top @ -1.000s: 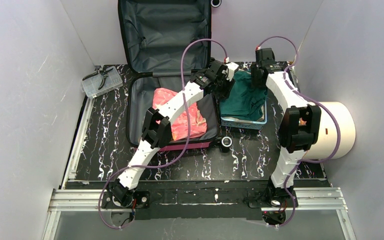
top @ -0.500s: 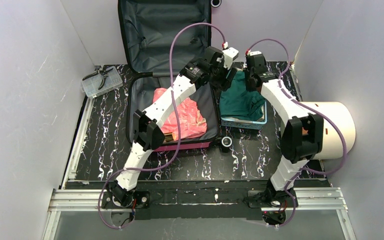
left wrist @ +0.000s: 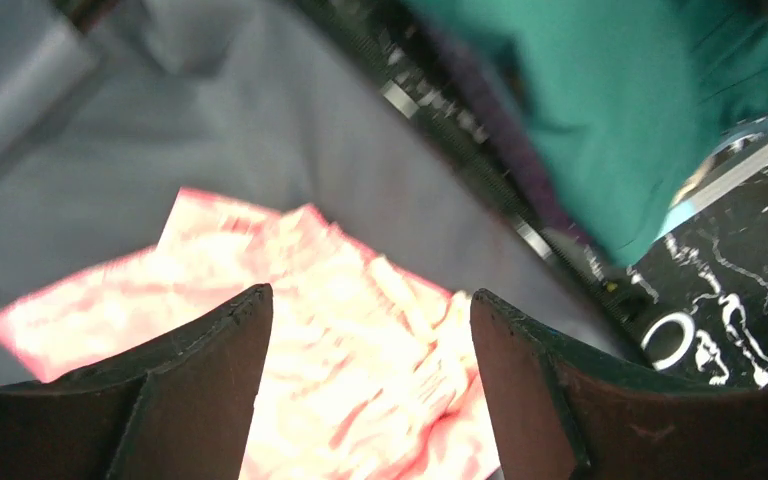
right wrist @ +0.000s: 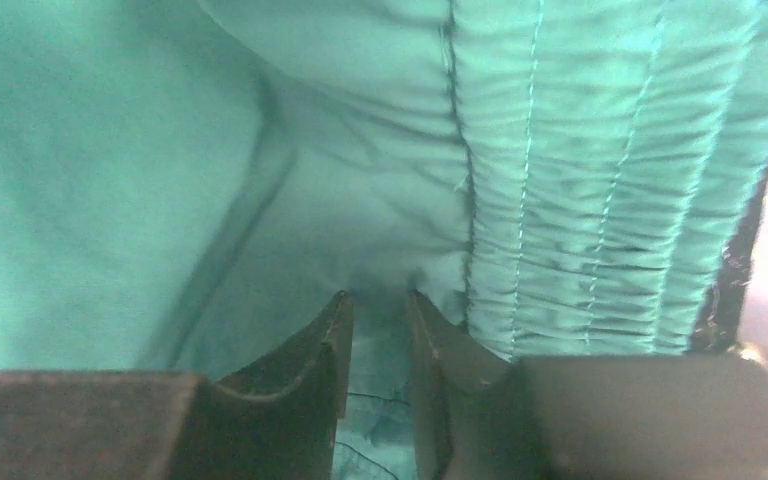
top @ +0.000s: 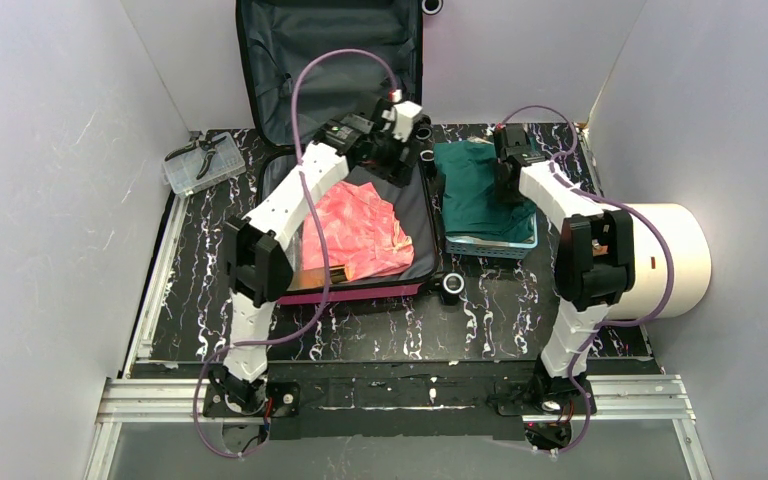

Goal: Open, take out, and arrange the luggage

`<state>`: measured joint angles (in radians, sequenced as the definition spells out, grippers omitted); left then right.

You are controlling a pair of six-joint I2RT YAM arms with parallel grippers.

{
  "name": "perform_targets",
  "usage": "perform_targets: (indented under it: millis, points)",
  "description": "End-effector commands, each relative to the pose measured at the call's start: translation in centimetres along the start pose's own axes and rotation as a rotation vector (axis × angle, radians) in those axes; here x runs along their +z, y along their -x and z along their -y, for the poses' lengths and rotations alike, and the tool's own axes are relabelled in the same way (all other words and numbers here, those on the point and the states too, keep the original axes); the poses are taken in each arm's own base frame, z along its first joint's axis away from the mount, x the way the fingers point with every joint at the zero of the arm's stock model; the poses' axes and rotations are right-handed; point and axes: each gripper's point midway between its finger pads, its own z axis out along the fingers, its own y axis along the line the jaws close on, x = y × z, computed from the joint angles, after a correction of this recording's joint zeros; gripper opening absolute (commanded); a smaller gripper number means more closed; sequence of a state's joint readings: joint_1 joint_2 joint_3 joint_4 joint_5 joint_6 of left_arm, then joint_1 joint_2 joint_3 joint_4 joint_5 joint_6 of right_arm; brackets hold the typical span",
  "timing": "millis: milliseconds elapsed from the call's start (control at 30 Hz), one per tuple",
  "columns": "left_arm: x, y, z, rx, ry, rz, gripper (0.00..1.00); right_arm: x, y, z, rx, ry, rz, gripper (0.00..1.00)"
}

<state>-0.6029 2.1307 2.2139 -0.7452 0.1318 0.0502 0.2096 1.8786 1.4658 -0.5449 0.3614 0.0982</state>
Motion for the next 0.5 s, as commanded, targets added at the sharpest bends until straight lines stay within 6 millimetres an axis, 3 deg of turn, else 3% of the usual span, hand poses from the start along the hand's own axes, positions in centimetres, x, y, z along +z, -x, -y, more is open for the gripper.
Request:
perform_targets:
  millis: [0,100,167,267,400,467]
  points:
    - [-4.6,-2.3,-4.0,-0.155,0.045,-0.026,0.73,-4.7,5.9,-0.3,-0.008,-0.025,0.162,0.4]
    - [-5.4,-6.0,-5.8,-0.24,0.063,-0.091,0.8,-8.9,8.6,-4.3,-0.017,0.063,0.28,0.55]
    - [-6.0,-8.2,-7.2,-0.288,0.083,-0.122,0.84,-11.8,9.5,-8.8,-0.023,0.192,0.36,0.63]
    - [-6.4,-11.6,-9.4,-0.375,0.115,-0.165,0.89,-15.0,9.0,-16.3,-0.024,0.444,0.402,0.73]
    - [-6.2,-15.0,-11.3,-0.457,0.132,-0.212,0.93,-16.5,6.6,-23.8,-0.002,0.691,0.342,0.81]
    - [-5.8,-16.2,-12.0,-0.477,0.134,-0.233,0.93,-15.5,5.7,-25.5,-0.005,0.71,0.297,0.83]
